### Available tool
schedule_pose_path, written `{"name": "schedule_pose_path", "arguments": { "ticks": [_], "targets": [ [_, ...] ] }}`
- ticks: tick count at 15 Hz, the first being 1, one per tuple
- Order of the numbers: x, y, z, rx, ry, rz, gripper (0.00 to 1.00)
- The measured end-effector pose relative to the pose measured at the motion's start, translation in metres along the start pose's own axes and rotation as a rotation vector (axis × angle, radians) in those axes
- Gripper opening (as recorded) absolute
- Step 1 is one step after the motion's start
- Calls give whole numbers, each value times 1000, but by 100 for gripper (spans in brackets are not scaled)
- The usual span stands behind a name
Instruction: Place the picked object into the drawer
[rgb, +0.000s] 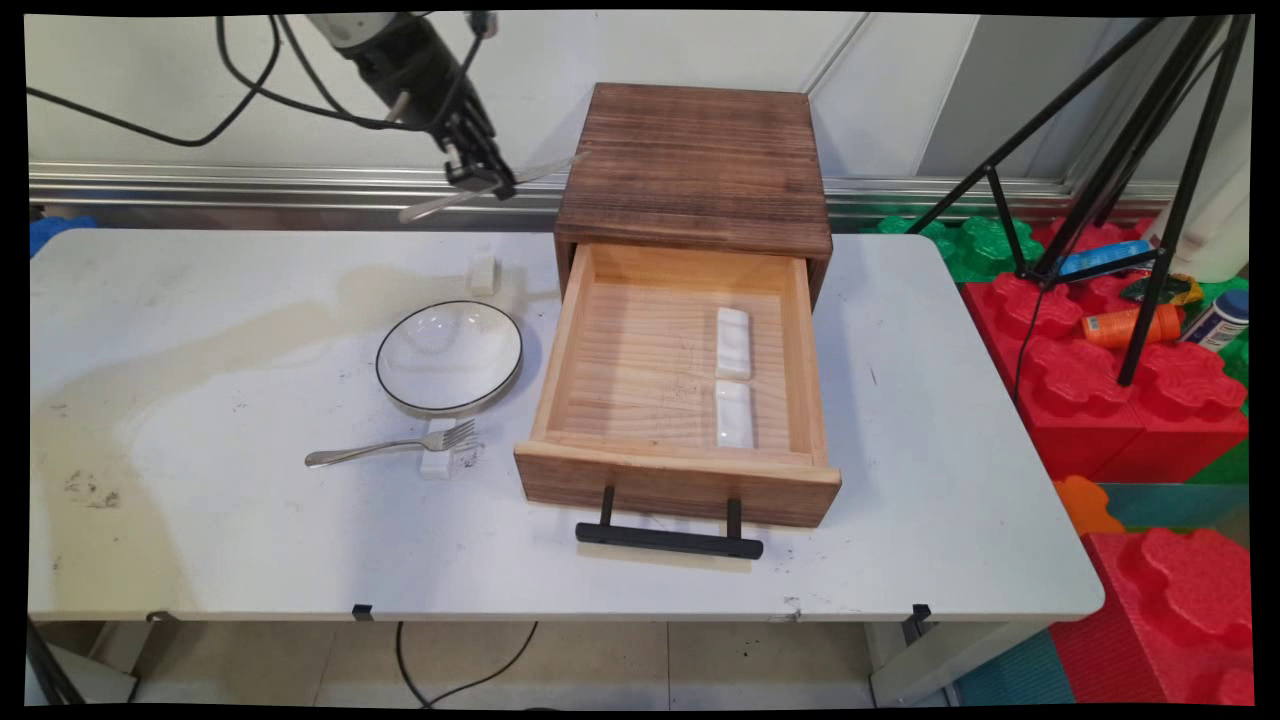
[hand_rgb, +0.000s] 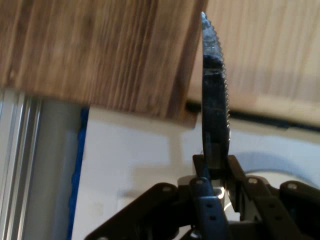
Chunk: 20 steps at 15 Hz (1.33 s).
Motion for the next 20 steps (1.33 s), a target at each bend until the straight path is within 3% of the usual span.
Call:
{"name": "schedule_pose_path", "arguments": {
  "ticks": [10,15,20],
  "targets": [
    [92,54,9,-72,116,67,0],
    [123,68,36,-111,145,104,0],
    [134,71,70,-142,149,132,0]
  ]
}}
